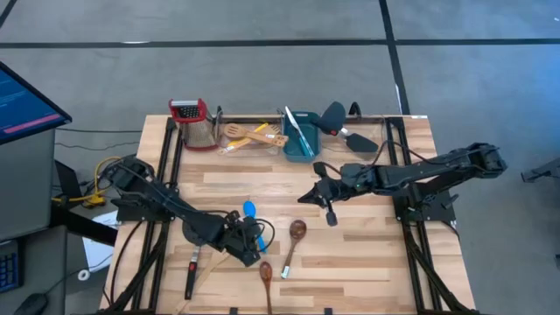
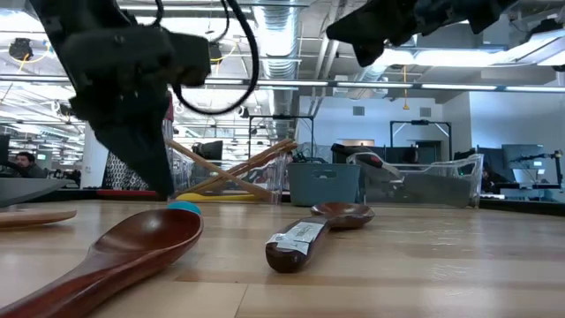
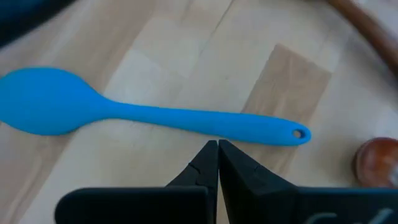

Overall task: Pick & Place Kitchen Items
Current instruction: Put the blue serving spoon into the left transparent bin

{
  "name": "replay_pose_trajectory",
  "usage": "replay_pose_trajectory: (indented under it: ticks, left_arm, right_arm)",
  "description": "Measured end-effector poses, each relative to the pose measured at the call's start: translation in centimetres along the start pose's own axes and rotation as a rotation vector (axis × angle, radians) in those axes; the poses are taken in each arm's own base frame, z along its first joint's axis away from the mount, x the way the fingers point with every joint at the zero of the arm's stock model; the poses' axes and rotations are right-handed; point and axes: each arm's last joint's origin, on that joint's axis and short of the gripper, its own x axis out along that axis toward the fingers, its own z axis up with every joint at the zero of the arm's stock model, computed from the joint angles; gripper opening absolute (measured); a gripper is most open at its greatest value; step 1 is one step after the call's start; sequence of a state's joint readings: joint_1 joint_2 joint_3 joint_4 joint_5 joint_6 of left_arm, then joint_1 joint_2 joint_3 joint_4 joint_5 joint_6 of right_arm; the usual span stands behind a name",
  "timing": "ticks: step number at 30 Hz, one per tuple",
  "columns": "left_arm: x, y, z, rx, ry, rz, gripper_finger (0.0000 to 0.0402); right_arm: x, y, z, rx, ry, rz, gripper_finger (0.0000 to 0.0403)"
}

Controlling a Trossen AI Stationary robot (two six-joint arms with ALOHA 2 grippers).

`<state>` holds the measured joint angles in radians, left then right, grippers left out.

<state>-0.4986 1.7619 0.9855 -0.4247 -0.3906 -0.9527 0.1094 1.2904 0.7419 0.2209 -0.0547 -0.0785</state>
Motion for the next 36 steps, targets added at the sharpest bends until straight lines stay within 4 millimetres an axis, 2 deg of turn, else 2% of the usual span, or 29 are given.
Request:
replay_pose_trajectory:
  ticks: [7, 13, 22, 28, 36]
  left_arm:
    - [2.2, 0.7, 0.2, -0.014, 0.055, 0.043, 0.0001]
    - [3.7, 1.6, 1.3, 0.022, 0.05, 0.07, 0.0001]
    - [5.3, 4.4, 3.5, 0.082, 0.001, 0.192, 0.0001]
    - [6.0, 6.1, 2.2, 0.028, 0.007, 0.23, 0.0001]
    - [4.9, 6.0, 1.7, 0.01, -0.008, 0.176, 0.0001]
  right_arm:
    - [-0.2, -0.5, 0.0, 0.004, 0.002, -0.019, 0.0]
    - [-0.2, -0.5, 0.1, 0.004, -0.001, -0.019, 0.0]
    - [-0.2, -0.5, 0.0, 0.004, 0.005, -0.019, 0.0]
    - [-0.3, -0.5, -0.2, -0.002, 0.03, -0.017, 0.0]
    - [-0.3, -0.7, -0.2, 0.0, 0.028, -0.026, 0.0]
